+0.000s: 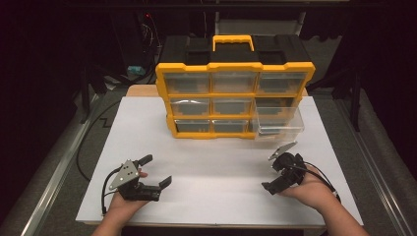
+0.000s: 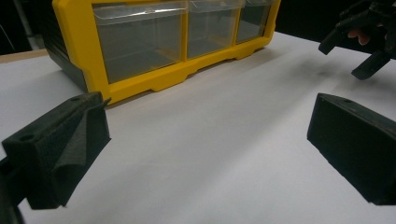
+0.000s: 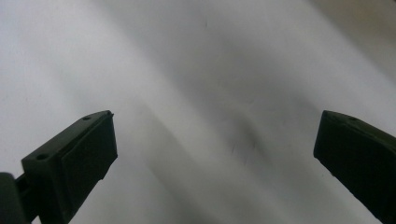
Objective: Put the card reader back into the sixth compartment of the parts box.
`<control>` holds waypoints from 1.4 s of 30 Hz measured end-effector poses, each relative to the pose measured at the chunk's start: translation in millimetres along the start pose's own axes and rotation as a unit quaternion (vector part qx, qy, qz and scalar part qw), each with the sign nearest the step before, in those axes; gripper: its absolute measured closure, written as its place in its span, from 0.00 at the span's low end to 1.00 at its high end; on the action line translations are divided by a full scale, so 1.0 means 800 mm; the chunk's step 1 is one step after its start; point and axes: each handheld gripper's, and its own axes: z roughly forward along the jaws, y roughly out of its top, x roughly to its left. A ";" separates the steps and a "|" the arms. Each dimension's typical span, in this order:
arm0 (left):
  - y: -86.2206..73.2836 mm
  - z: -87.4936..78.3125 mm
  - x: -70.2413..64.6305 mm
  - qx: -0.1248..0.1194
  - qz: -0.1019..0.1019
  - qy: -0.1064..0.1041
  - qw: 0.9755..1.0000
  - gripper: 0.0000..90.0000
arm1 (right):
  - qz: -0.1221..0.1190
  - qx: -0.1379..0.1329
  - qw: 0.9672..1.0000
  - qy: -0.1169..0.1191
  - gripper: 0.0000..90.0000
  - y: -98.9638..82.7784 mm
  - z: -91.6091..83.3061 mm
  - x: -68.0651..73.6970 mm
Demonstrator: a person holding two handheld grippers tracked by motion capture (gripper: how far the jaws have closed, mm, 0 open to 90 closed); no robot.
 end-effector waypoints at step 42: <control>-0.002 0.005 0.004 0.011 -0.012 0.023 1.000 0.00 | 0.097 -0.339 0.935 -0.024 0.01 -0.064 0.008 0.021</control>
